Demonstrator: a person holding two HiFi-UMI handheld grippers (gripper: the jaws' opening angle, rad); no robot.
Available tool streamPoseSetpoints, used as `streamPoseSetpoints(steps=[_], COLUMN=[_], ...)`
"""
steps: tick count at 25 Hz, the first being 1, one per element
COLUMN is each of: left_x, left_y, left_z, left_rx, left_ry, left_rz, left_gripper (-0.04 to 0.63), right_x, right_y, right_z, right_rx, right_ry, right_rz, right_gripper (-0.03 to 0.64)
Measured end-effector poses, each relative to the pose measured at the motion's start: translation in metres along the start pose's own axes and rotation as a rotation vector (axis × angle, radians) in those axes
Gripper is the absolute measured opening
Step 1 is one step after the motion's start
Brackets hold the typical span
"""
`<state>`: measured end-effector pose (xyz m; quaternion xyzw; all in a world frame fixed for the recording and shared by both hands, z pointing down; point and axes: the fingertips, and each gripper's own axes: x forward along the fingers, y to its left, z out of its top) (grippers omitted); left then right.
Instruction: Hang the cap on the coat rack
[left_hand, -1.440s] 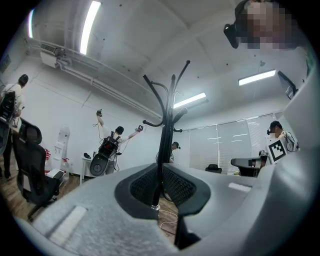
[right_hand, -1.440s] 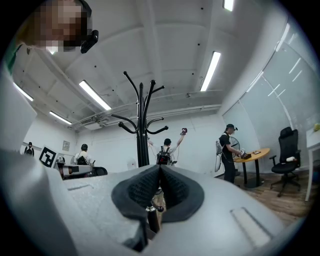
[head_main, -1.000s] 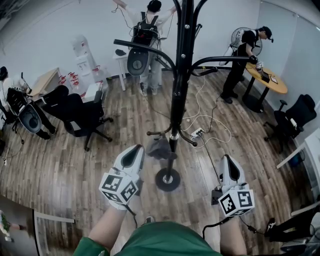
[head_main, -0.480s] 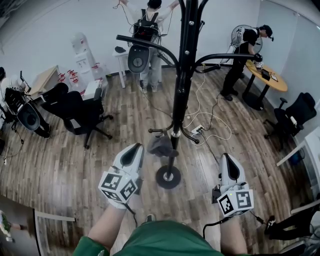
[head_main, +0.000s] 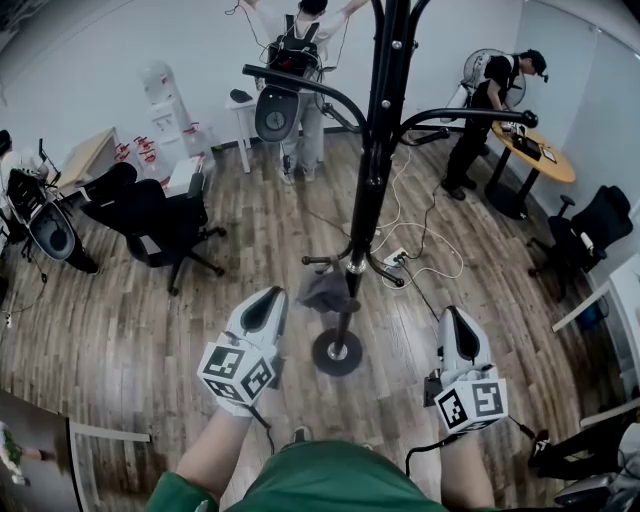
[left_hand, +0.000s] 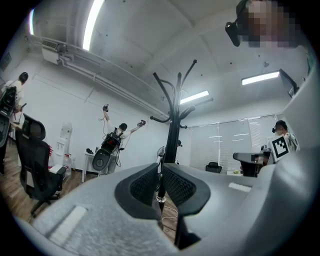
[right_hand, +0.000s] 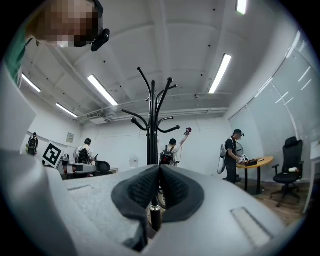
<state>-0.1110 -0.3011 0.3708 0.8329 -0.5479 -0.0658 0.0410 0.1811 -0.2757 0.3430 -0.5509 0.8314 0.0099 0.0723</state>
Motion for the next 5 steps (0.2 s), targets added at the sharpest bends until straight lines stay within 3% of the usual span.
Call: streamPoseSetpoints(steps=[5], left_x=[0.0002], left_y=[0.0120], left_z=[-0.0088], left_rx=[-0.003], left_ry=[0.017], left_rz=[0.005], left_gripper=[0.038], right_x=[0.0055], right_y=[0.0039], right_z=[-0.0031], right_rx=[-0.002], right_ry=[0.003], right_rz=[-0.006], right_gripper=[0.003])
